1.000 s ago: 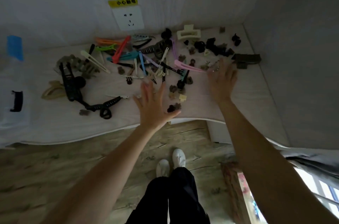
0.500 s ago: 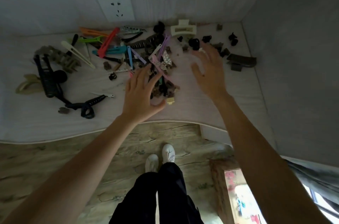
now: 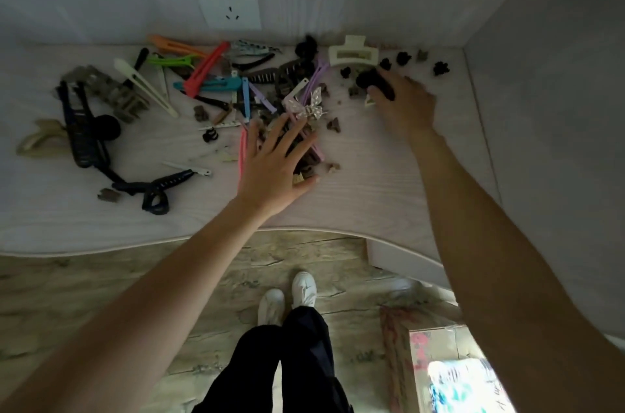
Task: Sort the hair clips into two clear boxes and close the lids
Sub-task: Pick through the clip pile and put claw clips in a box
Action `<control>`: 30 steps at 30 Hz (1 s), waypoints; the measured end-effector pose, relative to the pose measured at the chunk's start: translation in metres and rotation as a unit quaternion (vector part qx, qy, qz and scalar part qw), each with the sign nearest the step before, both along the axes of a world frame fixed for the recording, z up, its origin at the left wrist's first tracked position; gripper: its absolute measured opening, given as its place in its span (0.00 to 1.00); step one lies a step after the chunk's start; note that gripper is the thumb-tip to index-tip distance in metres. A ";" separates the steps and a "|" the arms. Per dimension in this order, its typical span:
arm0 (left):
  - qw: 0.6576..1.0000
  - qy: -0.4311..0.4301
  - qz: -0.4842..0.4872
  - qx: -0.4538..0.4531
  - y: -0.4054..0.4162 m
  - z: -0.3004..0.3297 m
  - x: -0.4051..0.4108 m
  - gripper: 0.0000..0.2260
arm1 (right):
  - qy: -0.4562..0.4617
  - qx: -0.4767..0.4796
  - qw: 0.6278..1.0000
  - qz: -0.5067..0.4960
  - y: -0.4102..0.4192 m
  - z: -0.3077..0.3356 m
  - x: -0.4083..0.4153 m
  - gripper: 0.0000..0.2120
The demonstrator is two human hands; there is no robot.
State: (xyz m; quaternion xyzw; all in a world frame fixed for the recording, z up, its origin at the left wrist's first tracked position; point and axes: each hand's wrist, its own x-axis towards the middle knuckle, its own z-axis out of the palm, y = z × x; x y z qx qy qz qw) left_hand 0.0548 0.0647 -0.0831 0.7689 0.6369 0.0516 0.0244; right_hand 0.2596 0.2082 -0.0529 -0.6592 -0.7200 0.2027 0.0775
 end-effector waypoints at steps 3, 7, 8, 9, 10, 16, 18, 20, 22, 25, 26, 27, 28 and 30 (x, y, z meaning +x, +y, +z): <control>1.000 -0.003 0.026 0.013 -0.003 -0.001 -0.008 0.32 | 0.056 -0.022 0.998 0.017 -0.015 0.000 -0.048 0.20; 0.996 -0.036 0.077 0.037 -0.009 0.001 -0.013 0.41 | 0.157 -0.090 0.981 0.070 -0.040 0.000 -0.079 0.23; 0.995 -0.044 0.083 0.043 -0.011 0.002 -0.012 0.43 | 0.205 -0.103 0.971 0.072 -0.046 0.006 -0.078 0.23; 0.994 -0.048 0.084 0.050 -0.011 0.004 -0.010 0.44 | 0.231 -0.095 0.965 0.086 -0.049 0.011 -0.073 0.23; 0.994 -0.049 0.079 0.057 -0.011 0.006 -0.007 0.44 | 0.223 -0.065 0.967 0.108 -0.050 0.016 -0.066 0.21; 0.994 -0.033 -0.018 0.100 0.017 0.012 0.027 0.36 | 0.093 0.166 0.982 -0.007 0.013 0.012 0.017 0.20; 0.994 0.000 -0.034 0.102 0.026 0.007 0.035 0.33 | 0.061 0.116 0.989 -0.061 0.040 0.000 0.032 0.23; 0.993 0.027 -0.036 0.107 0.031 0.003 0.035 0.31 | 0.053 0.040 0.993 -0.100 0.057 -0.011 0.029 0.22; 0.992 0.034 -0.033 0.119 0.032 0.001 0.029 0.28 | 0.017 -0.008 0.995 -0.099 0.062 -0.016 0.012 0.22; 0.990 0.038 -0.027 0.133 0.027 -0.001 0.018 0.28 | 0.029 -0.019 0.999 -0.017 0.054 -0.018 -0.024 0.32; 0.990 0.037 -0.028 0.135 0.025 -0.003 0.015 0.28 | 0.050 -0.011 0.999 -0.006 0.050 -0.019 -0.034 0.36; 0.989 0.035 -0.026 0.138 0.024 -0.004 0.012 0.28 | 0.082 -0.010 0.997 -0.003 0.048 -0.022 -0.042 0.36; 0.989 0.031 -0.025 0.140 0.023 -0.004 0.010 0.28 | 0.117 -0.016 0.993 0.010 0.045 -0.025 -0.049 0.33; 0.990 0.018 -0.029 0.135 0.021 -0.001 0.004 0.28 | 0.186 -0.035 0.981 0.044 0.030 -0.021 -0.064 0.23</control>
